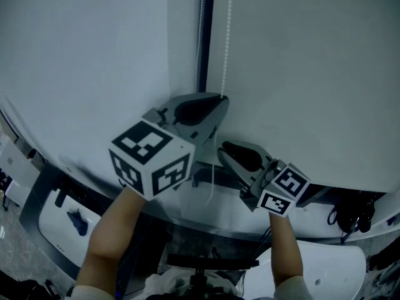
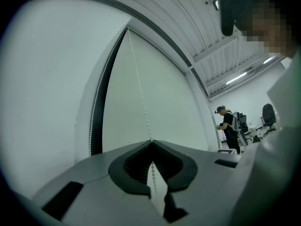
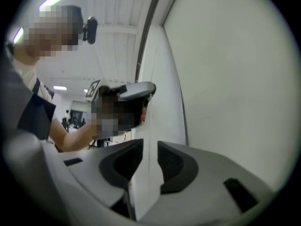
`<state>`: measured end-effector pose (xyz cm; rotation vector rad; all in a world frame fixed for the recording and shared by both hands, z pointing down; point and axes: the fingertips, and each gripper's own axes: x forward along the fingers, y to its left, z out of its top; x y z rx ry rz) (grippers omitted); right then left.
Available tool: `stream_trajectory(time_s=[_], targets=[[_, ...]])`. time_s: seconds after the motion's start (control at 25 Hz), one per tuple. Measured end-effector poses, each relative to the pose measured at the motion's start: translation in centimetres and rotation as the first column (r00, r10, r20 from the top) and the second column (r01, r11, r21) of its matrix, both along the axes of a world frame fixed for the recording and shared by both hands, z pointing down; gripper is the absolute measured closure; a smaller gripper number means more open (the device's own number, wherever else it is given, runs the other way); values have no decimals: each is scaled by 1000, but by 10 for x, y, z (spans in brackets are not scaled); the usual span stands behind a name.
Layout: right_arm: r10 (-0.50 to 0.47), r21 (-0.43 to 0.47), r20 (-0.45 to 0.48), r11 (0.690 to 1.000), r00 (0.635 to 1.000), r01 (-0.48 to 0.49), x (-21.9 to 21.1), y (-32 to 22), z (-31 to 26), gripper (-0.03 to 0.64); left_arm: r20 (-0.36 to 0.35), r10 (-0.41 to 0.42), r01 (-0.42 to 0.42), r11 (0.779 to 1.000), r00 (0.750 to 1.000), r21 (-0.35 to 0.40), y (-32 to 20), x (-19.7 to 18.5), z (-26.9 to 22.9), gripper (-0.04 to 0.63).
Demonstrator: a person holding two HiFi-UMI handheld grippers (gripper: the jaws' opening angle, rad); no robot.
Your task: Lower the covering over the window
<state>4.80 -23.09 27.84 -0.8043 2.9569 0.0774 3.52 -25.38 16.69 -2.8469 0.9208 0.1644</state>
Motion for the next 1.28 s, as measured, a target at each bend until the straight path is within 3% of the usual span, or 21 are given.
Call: stream_trajectory(time_s=[0.08,0.12,0.24,0.32,0.4,0.72,1.16,1.28], targets=[[-21,-59,82,998,996,26,10,-1,-13,473,-2,4,-4,1000,1000,-7,1,-1,0,572],[-13,-60,110,998,994,19,16,-3,-21,466,0,3,-3,1000,1000,-6,2,-1,0,572],[18,18,123,1000,992,-21,29,-5,-51,464,27,5,-5,1000,1000,-7,6,1,7,572],[4,61,127,998,992,-12,32,-3,-73,508,44,14,-13,1000,999,-26,6,4,18,572],[-1,92,130,996,991,-11,31,-3,-93,508,58,24,-20,998,998,-59,4,7,36,572],[-17,125,-10,992,1000,18,3,-12,-112,508,118,62,-34,973,991,-228,-2,18,138,572],[-78,79,-38,994,996,80,-19,-16,-105,508,151,88,-37,949,985,-312,7,21,196,572],[-62,102,-36,993,997,66,-19,-17,-107,591,152,88,-36,949,984,-313,7,22,196,572]])
